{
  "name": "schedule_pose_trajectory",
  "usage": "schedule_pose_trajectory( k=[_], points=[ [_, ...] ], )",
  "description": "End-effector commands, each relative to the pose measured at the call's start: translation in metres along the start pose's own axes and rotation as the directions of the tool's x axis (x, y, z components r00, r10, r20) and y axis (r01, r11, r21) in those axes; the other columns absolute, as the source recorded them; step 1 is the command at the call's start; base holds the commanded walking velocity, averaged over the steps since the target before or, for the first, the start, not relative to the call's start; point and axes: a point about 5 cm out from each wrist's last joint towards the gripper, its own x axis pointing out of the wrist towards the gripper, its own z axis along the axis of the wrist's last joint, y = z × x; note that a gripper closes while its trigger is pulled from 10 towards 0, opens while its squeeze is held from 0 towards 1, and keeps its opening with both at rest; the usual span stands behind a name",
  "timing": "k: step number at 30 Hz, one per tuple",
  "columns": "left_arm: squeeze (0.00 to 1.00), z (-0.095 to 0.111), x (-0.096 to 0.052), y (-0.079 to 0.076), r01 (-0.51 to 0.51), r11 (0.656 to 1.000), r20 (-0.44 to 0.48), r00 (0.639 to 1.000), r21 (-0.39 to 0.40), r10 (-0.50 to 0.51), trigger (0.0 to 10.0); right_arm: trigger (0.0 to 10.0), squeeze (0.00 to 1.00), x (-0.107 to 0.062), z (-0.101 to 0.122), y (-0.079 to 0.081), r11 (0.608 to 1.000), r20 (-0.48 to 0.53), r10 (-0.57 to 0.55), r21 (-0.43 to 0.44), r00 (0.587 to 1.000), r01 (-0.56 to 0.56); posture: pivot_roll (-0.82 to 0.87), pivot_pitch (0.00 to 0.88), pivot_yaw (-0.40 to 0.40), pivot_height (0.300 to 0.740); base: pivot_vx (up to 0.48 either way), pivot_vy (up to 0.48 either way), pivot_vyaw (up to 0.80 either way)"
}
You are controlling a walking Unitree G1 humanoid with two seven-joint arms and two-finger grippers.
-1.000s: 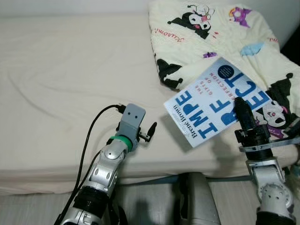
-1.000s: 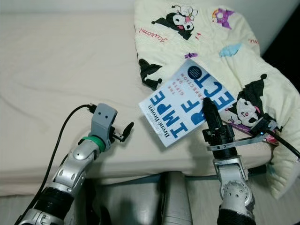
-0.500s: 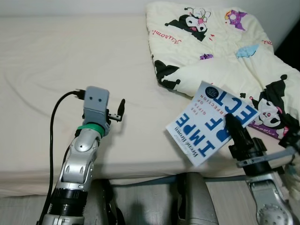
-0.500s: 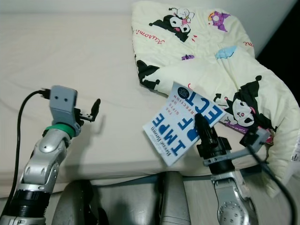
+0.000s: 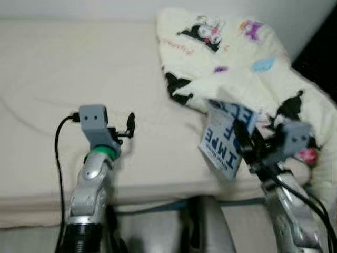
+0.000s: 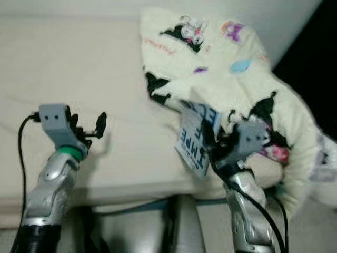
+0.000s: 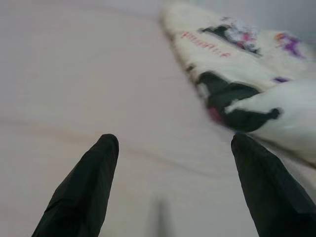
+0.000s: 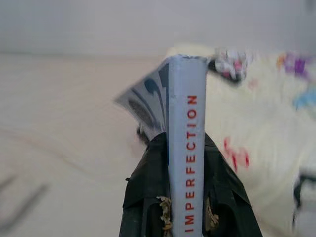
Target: Clean up the room
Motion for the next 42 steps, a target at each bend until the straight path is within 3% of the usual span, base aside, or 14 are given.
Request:
schedule_pose_trajectory(
  k=[1, 7, 15, 42],
  points=[
    [0.00, 0.002, 0.002, -0.003, 0.013, 0.999, 0.021, 1.000, 0.032, -0.014, 10.0, 10.0, 0.00, -0.001, -0.001, -0.005, 0.999, 0.007, -0.034, -0.010, 0.999, 0.035, -0.09, 0.098, -0.053, 0.565, 0.000, 0.000, 0.00],
    [0.00, 0.014, 0.011, -0.013, 0.059, 0.997, 0.040, 0.997, 0.041, -0.060, 10.0, 10.0, 0.00, 0.002, -0.005, -0.004, 0.996, 0.029, -0.086, -0.034, 0.996, 0.087, -0.10, 0.098, -0.038, 0.580, 0.000, 0.000, 0.00],
    [0.00, 0.010, 0.012, -0.020, 0.083, 0.996, 0.036, 0.996, 0.038, -0.085, 10.0, 10.0, 0.00, -0.003, -0.008, -0.008, 0.993, 0.028, -0.105, -0.058, 0.994, 0.107, -0.10, 0.098, -0.038, 0.614, 0.000, 0.000, 0.00],
    [0.00, 0.008, 0.013, -0.025, 0.118, 0.991, 0.026, 0.992, 0.062, -0.120, 10.0, 10.0, 0.00, -0.005, -0.014, -0.011, 0.990, 0.027, -0.121, -0.069, 0.992, 0.123, -0.11, 0.107, -0.031, 0.688, 0.000, 0.000, 0.00]
  ],
)
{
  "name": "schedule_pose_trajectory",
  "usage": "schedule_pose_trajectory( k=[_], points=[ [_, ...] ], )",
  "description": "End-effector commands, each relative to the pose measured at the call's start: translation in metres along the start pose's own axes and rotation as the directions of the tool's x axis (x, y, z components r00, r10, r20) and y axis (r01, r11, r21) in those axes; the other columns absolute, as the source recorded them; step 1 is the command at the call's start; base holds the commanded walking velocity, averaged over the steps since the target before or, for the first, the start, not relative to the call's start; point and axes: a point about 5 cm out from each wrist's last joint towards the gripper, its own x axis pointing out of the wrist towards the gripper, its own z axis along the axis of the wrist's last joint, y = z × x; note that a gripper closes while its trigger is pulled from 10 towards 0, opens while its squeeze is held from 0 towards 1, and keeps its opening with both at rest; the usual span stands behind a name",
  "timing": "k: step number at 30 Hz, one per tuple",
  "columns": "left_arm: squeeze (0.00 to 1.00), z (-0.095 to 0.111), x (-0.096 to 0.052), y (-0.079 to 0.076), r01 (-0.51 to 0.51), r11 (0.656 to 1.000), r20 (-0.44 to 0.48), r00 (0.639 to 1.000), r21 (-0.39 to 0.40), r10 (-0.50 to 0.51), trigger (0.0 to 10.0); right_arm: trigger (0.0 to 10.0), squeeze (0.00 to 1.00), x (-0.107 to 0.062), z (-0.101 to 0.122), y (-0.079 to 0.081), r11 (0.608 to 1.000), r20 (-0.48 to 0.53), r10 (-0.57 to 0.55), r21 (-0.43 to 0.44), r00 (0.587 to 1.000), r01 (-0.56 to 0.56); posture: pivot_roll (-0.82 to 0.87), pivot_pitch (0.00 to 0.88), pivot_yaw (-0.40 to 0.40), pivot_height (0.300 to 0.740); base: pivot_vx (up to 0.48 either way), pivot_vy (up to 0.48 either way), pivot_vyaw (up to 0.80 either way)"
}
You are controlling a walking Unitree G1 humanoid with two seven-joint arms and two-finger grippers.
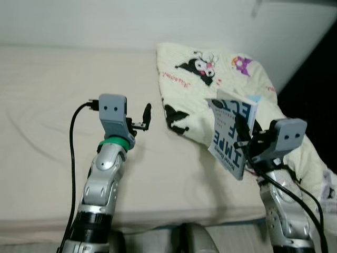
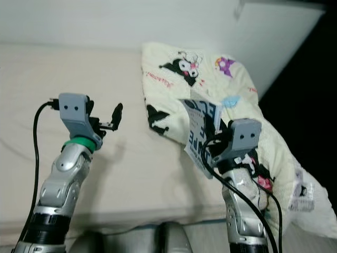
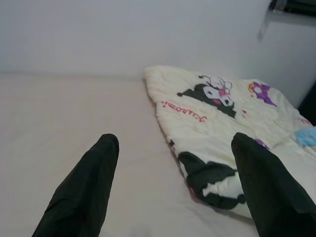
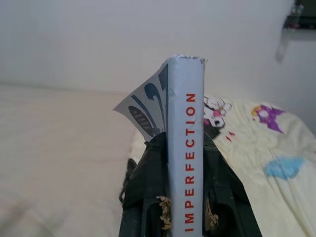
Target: Clean up the room
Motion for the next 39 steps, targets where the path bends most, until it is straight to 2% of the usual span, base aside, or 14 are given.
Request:
schedule_pose_trajectory(
  k=[1, 13, 19, 29, 37, 39],
  points=[
    [0.00, -0.006, 0.000, -0.003, 0.014, 1.000, -0.019, 1.000, 0.008, -0.013, 10.0, 10.0, 0.00, -0.002, 0.001, -0.005, 1.000, 0.012, -0.017, -0.009, 1.000, 0.017, -0.11, 0.107, -0.031, 0.688, 0.000, 0.000, 0.00],
    [0.00, -0.009, 0.000, -0.009, 0.049, 0.999, -0.037, 0.998, 0.018, -0.048, 10.0, 10.0, 0.00, -0.002, 0.000, -0.008, 0.999, 0.008, -0.044, -0.016, 0.999, 0.044, -0.11, 0.105, -0.032, 0.740, 0.000, 0.000, 0.00],
    [0.00, -0.009, 0.000, -0.014, 0.080, 0.996, -0.041, 0.996, 0.031, -0.079, 10.0, 10.0, 0.00, -0.002, -0.001, -0.011, 0.996, 0.002, -0.086, -0.026, 0.996, 0.086, -0.11, 0.105, -0.032, 0.740, 0.000, 0.000, 0.00],
    [0.00, -0.010, 0.000, -0.021, 0.118, 0.992, -0.041, 0.992, 0.040, -0.116, 10.0, 10.0, 0.00, -0.001, -0.002, -0.012, 0.996, -0.001, -0.090, -0.023, 0.996, 0.090, -0.12, 0.105, -0.028, 0.740, 0.000, 0.000, 0.00],
    [0.00, -0.024, -0.005, -0.024, 0.162, 0.985, -0.095, 0.983, 0.061, -0.156, 10.0, 10.0, 0.00, -0.005, -0.010, -0.016, 0.993, -0.032, -0.115, -0.019, 0.993, 0.115, -0.12, 0.100, -0.024, 0.740, 0.000, 0.000, 0.00],
    [0.00, -0.030, -0.007, -0.025, 0.178, 0.979, -0.112, 0.980, 0.096, -0.167, 10.0, 10.0, 0.00, -0.007, -0.013, -0.016, 0.993, -0.040, -0.118, -0.017, 0.992, 0.118, -0.12, 0.100, -0.024, 0.740, 0.000, 0.000, 0.00]
  ],
)
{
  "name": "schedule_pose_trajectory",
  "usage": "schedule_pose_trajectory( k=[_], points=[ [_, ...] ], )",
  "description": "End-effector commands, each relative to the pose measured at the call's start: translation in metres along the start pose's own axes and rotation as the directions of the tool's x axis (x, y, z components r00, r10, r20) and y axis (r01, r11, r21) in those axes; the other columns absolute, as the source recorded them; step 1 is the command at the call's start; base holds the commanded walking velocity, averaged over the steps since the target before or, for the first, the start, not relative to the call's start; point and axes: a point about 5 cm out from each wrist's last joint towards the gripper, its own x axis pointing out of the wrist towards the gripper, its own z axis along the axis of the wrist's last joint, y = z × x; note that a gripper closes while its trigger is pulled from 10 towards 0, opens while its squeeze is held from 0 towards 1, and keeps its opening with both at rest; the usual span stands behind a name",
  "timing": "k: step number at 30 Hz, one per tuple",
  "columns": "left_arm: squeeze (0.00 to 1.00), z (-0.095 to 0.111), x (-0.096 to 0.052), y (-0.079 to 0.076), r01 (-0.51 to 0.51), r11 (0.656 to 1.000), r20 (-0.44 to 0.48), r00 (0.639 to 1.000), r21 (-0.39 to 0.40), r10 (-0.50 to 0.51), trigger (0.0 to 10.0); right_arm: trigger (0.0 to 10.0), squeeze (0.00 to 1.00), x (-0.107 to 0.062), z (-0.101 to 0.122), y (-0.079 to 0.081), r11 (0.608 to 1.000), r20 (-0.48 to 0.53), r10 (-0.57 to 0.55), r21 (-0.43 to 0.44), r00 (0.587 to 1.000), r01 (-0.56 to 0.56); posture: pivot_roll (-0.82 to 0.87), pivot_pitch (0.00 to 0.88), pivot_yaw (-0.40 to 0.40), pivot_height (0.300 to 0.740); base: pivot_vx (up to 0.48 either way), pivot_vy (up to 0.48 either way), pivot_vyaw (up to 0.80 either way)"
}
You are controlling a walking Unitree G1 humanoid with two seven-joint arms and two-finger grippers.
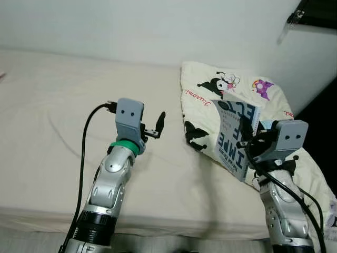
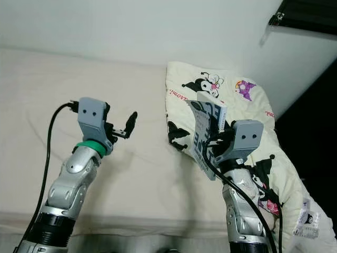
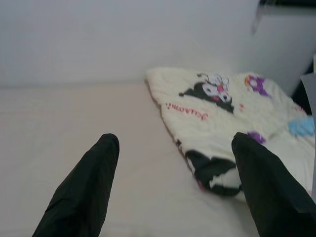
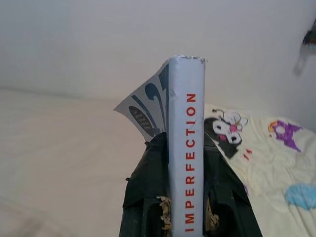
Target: Clean up the room
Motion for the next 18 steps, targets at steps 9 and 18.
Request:
schedule_pose_trajectory(
  k=[9, 18],
  points=[
    [0.00, -0.0132, -0.0036, -0.0032, 0.026, 1.000, -0.047, 0.999, 0.017, -0.025, 10.0, 10.0, 0.00, -0.0054, -0.0007, -0.0083, 0.999, 0.010, -0.037, -0.008, 0.999, 0.037, -0.12, 0.099, -0.020, 0.740, 0.000, 0.000, 0.00],
    [0.00, -0.0123, -0.0021, -0.0011, 0.018, 1.000, -0.042, 0.999, 0.006, -0.017, 10.0, 10.0, 0.00, -0.0054, -0.0013, -0.0074, 0.999, 0.011, -0.035, -0.003, 0.999, 0.035, -0.12, 0.101, -0.018, 0.740, 0.000, 0.480, 0.00]
  ],
)
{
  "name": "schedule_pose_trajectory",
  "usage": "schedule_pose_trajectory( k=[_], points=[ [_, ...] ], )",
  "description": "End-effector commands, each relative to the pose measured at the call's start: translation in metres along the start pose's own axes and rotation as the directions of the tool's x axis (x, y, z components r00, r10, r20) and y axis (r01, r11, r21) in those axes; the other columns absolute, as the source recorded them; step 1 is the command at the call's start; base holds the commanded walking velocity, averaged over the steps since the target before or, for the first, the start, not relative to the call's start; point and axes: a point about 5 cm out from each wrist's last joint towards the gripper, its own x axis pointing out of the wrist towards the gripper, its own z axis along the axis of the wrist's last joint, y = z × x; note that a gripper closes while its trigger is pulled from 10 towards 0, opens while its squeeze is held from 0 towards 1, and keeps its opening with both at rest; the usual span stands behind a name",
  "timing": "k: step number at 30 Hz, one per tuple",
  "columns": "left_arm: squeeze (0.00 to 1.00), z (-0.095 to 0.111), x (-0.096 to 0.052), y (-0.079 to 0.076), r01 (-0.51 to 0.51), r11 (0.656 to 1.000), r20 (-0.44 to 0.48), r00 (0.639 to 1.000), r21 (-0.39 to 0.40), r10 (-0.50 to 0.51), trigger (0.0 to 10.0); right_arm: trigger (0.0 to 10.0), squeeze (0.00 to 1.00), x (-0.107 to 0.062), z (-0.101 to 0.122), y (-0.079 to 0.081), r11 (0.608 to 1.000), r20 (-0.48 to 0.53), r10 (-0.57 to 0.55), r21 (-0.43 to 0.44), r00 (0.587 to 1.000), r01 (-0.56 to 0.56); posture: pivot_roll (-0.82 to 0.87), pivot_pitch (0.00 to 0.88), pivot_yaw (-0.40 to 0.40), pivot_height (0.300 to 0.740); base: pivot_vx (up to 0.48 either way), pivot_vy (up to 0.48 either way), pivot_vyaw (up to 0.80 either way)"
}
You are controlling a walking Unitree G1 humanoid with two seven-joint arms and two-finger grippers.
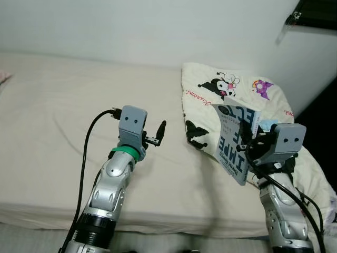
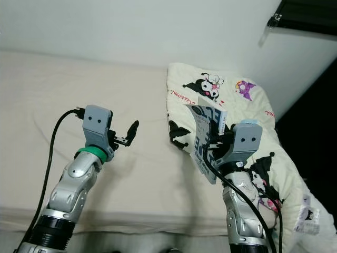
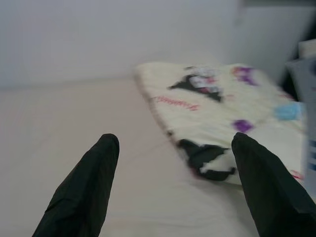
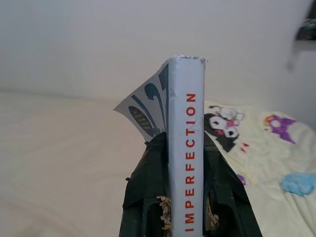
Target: Clean up the room
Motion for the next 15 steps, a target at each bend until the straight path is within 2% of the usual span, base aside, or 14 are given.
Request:
schedule_pose_trajectory(
  k=[1, 15],
  points=[
    [0.00, -0.0050, -0.0015, 0.0027, -0.005, 1.000, -0.018, 1.000, 0.002, 0.005, 10.0, 10.0, 0.00, -0.0023, 0.0010, -0.0020, 1.000, 0.019, -0.011, 0.001, 1.000, 0.011, -0.12, 0.101, -0.018, 0.740, 0.000, 0.480, 0.00],
    [0.00, -0.0042, -0.0012, 0.0025, -0.003, 1.000, -0.014, 1.000, 0.001, 0.003, 10.0, 10.0, 0.00, -0.0032, 0.0008, -0.0027, 1.000, 0.020, -0.017, 0.003, 1.000, 0.017, -0.12, 0.107, -0.016, 0.740, 0.000, 0.480, 0.00]
  ],
)
